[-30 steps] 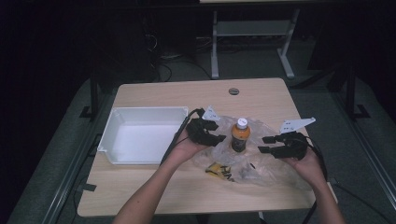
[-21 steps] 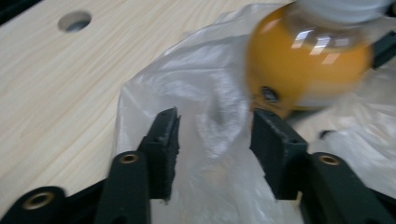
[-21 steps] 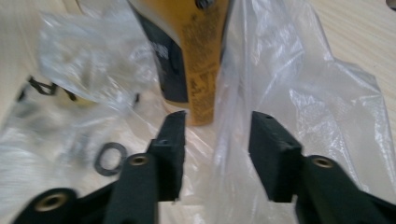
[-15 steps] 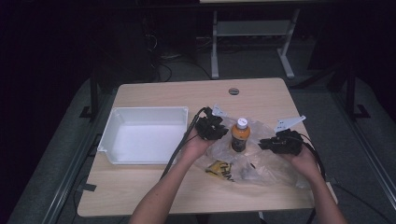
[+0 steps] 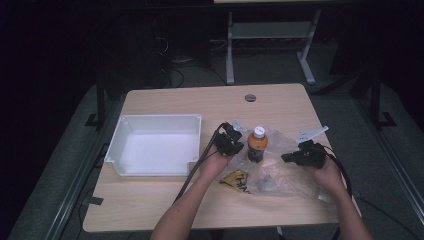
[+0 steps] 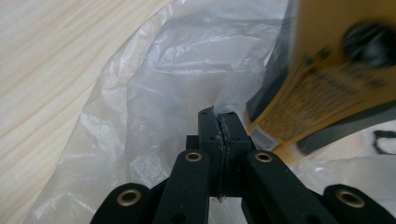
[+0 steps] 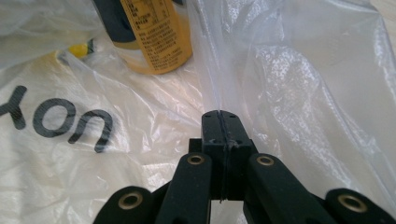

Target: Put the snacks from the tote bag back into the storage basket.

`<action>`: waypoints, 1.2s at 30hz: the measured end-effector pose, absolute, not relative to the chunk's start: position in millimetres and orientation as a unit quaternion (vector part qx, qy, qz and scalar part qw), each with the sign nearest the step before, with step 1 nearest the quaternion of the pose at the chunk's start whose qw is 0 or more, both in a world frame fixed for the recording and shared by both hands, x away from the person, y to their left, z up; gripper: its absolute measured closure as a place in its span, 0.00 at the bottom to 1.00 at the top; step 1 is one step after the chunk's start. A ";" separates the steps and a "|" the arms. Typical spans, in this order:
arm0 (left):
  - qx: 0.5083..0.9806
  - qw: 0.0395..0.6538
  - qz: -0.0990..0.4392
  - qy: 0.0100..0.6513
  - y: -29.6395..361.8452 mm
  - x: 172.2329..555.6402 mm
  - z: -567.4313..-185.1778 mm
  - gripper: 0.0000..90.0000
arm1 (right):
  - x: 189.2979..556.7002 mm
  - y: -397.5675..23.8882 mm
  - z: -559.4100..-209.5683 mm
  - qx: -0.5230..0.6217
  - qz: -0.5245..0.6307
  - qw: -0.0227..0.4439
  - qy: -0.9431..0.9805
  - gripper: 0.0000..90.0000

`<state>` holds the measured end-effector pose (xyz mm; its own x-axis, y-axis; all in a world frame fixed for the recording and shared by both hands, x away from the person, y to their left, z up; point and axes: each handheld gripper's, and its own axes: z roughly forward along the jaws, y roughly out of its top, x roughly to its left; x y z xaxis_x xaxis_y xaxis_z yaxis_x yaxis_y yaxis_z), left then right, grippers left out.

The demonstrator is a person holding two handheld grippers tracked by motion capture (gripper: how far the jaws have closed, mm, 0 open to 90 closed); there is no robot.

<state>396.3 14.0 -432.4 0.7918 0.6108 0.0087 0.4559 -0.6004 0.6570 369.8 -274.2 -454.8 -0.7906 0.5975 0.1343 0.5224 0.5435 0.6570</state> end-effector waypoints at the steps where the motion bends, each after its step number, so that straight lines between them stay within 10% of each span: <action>1: 0.888 0.328 0.118 0.300 14.3 396.6 -434.0 1.00 | 369.5 -274.4 -455.5 0.322 0.354 0.051 0.877 1.00; 21: 0.889 0.317 0.103 0.315 15.0 392.4 -458.9 0.99 | 368.0 -285.3 -464.7 0.337 0.351 0.045 0.873 0.99; 36: 0.892 0.313 0.107 0.307 15.8 390.4 -458.7 0.99 | 339.3 -268.8 -417.1 0.277 0.426 0.062 0.859 0.65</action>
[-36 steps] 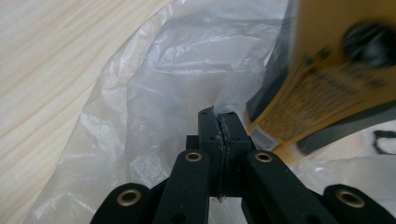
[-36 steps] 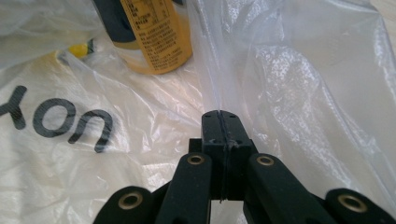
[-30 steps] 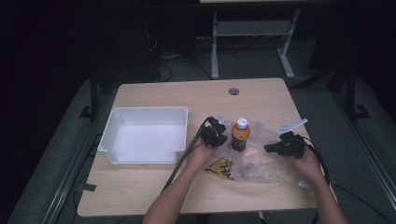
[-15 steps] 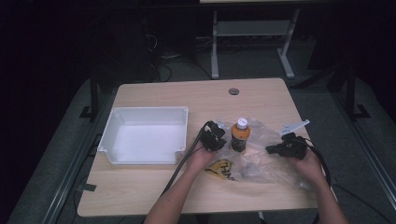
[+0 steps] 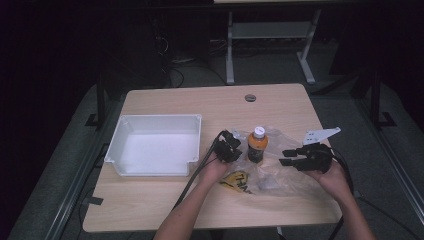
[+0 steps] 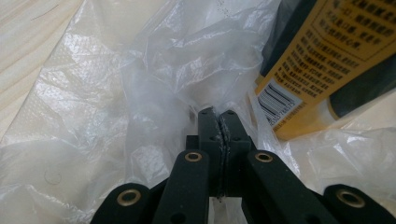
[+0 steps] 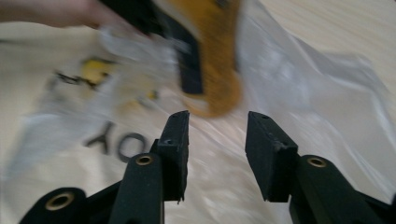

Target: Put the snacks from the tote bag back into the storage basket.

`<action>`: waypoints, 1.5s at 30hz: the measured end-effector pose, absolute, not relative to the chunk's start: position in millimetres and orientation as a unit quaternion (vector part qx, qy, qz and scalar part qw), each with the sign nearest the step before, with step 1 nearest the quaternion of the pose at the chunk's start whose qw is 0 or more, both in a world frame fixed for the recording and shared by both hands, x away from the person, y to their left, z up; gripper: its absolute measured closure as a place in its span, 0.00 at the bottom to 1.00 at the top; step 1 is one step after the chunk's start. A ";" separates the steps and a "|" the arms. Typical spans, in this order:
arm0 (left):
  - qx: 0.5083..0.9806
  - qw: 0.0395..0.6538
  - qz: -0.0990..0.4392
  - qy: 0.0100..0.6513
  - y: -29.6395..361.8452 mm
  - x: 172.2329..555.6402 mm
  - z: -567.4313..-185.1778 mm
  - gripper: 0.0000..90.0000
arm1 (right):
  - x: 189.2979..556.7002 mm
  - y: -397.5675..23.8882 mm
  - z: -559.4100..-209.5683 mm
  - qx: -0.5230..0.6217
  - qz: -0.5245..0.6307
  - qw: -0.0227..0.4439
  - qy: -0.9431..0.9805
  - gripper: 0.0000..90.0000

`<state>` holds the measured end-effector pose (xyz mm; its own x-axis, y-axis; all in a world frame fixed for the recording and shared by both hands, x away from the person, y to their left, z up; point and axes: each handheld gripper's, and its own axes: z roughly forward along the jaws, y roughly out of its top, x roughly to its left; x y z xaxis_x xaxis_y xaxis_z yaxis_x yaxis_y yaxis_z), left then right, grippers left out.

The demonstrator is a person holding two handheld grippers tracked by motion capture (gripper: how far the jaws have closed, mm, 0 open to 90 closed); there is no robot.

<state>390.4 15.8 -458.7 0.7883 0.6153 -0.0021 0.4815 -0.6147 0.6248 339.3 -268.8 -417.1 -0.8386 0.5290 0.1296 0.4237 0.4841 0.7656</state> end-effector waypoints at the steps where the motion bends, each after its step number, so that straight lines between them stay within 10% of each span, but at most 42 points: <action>1: 0.894 0.310 0.108 0.305 16.2 390.4 -458.3 0.99 | 336.3 -264.8 -413.7 0.265 0.430 0.058 0.861 0.63; 16: 0.892 0.315 0.108 0.306 15.8 388.9 -458.3 0.99 | 317.0 -211.2 -407.3 0.170 0.417 0.015 0.893 0.55; 26: 0.892 0.315 0.106 0.305 17.3 387.4 -458.7 0.99 | 315.1 -203.9 -434.3 0.144 0.377 -0.006 0.915 0.99; 45: 0.893 0.315 0.112 0.302 14.7 383.9 -458.4 0.99 | 311.3 -213.7 -463.5 0.154 0.346 -0.026 0.925 0.96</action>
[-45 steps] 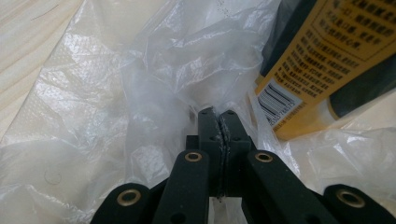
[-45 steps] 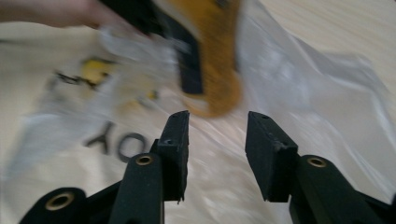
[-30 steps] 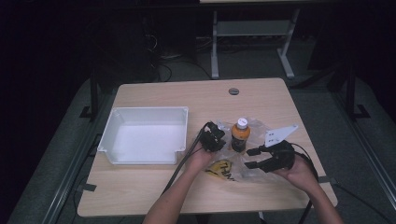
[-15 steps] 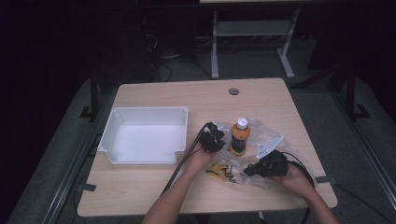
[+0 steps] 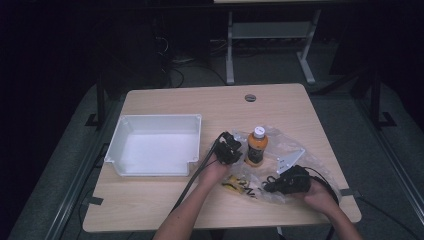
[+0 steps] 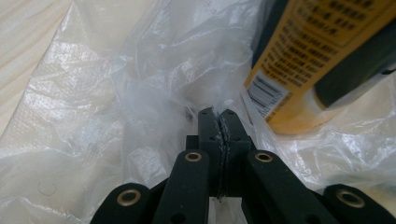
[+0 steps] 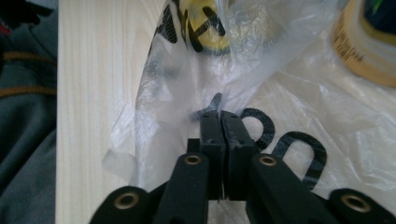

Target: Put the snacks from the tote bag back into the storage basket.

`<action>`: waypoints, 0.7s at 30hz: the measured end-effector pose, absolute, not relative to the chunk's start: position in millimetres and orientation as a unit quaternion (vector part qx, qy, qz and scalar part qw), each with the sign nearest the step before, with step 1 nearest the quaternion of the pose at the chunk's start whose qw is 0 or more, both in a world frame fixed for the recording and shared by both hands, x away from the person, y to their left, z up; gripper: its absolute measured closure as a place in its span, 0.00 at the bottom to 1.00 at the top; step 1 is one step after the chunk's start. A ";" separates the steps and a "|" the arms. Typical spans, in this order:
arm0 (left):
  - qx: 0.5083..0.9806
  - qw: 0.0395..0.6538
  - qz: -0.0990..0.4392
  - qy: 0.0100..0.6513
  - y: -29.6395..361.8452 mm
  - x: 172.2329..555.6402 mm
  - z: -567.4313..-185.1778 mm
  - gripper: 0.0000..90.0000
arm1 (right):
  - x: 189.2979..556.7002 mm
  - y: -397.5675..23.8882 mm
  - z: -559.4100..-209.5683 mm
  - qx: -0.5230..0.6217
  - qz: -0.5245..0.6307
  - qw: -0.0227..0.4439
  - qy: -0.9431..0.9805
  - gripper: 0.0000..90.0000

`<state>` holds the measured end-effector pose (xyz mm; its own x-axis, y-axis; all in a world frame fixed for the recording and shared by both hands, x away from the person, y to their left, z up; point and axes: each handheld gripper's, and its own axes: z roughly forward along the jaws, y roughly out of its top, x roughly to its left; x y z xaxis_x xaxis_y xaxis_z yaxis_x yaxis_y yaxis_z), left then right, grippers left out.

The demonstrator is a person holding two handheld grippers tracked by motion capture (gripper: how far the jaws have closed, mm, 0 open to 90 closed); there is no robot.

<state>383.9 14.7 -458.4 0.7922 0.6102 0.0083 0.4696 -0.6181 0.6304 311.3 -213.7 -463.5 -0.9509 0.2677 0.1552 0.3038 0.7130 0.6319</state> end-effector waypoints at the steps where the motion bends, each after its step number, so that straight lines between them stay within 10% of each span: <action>1: 0.892 0.317 0.110 0.303 15.3 383.6 -457.3 0.99 | 310.7 -214.9 -461.4 -0.160 -0.352 0.029 -0.922 0.94; 21: 0.891 0.362 0.110 0.252 36.9 366.8 -405.8 0.86 | 302.7 -247.2 -424.5 -0.233 -0.433 -0.038 -0.870 0.55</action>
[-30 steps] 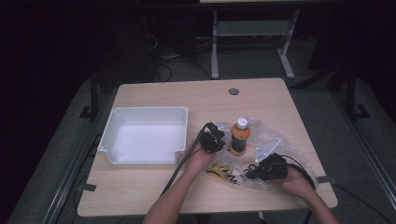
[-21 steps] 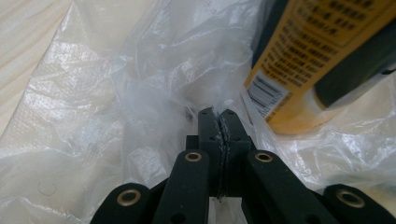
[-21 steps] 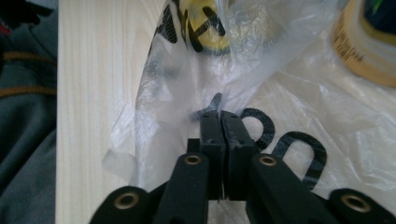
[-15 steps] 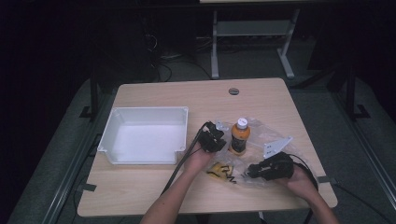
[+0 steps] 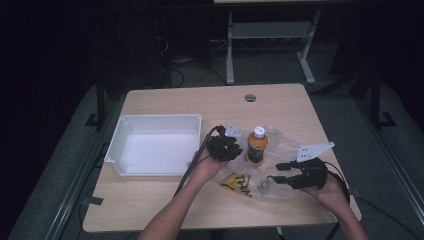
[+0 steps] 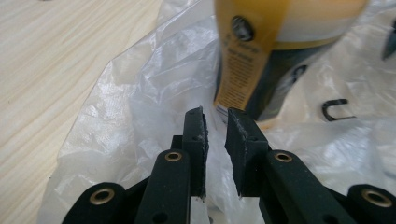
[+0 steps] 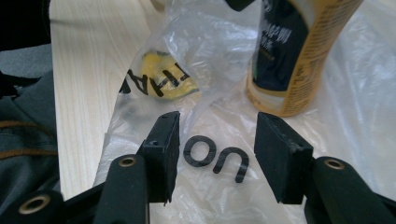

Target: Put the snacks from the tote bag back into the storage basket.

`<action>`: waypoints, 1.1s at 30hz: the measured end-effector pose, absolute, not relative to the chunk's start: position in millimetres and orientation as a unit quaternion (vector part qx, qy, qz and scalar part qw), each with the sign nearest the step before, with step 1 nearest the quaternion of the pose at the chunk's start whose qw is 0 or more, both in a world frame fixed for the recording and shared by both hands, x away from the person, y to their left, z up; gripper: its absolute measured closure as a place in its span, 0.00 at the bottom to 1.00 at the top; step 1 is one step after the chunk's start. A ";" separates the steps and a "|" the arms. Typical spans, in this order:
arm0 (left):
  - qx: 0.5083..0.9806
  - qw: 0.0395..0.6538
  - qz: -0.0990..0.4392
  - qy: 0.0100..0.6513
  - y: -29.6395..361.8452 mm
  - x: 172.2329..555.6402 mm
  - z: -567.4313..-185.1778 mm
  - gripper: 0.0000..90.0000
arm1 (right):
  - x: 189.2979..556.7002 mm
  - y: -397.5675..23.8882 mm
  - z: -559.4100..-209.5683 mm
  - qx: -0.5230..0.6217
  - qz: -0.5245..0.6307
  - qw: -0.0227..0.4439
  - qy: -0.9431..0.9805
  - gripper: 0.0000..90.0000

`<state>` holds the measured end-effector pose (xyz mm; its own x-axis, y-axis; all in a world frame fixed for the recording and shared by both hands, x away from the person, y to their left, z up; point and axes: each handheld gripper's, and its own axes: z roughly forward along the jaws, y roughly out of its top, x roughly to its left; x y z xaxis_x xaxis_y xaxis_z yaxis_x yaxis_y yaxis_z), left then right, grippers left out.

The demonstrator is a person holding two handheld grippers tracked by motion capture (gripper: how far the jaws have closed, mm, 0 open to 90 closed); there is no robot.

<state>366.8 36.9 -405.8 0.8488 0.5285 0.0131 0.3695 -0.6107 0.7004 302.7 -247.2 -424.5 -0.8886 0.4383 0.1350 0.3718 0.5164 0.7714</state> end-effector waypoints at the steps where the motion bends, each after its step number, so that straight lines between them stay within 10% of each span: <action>1: 0.891 0.365 0.107 0.248 37.7 365.7 -404.3 0.86 | 302.5 -247.9 -423.7 0.233 0.435 0.043 0.869 0.55; 33: 0.896 0.399 0.066 0.184 49.0 370.8 -371.1 0.55 | 304.3 -283.8 -414.9 0.288 0.444 0.102 0.843 0.40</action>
<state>370.8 49.0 -371.1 0.9233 0.3829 -0.0295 0.2783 -0.6143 0.7384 304.3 -283.8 -414.9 -0.8137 0.5753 0.0833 0.3943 0.4409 0.8063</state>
